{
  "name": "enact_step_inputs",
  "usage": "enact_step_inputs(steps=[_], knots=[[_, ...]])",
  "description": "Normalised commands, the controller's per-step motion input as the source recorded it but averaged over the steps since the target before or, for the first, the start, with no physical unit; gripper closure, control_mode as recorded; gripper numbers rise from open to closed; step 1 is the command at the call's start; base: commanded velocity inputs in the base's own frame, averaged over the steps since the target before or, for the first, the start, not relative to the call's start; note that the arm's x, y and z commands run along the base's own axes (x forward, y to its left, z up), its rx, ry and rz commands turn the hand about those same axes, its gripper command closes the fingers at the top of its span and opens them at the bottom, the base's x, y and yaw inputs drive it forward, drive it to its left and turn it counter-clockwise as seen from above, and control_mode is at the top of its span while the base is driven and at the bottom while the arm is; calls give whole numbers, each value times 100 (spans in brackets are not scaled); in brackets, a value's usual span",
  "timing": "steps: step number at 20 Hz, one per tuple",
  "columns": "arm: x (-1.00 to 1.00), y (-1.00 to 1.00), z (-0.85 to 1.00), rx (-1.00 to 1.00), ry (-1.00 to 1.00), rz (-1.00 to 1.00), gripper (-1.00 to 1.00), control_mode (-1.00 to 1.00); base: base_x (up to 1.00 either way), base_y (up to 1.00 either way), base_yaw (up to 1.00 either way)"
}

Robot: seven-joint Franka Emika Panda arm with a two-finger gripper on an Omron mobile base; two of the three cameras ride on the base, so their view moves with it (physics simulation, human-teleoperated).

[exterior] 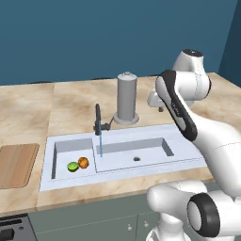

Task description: Pick the kiwi, peach from the sink and place them on the cutting board to airdry. Then turn off the sink faucet.

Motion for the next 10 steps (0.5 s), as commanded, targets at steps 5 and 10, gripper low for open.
enact_step_inputs(steps=[5,10], knots=[[-6,22,-6,-4,0,0,-100,-100,0,0,0],[-14,70,-29,0,6,1,-100,-100,0,0,0]])
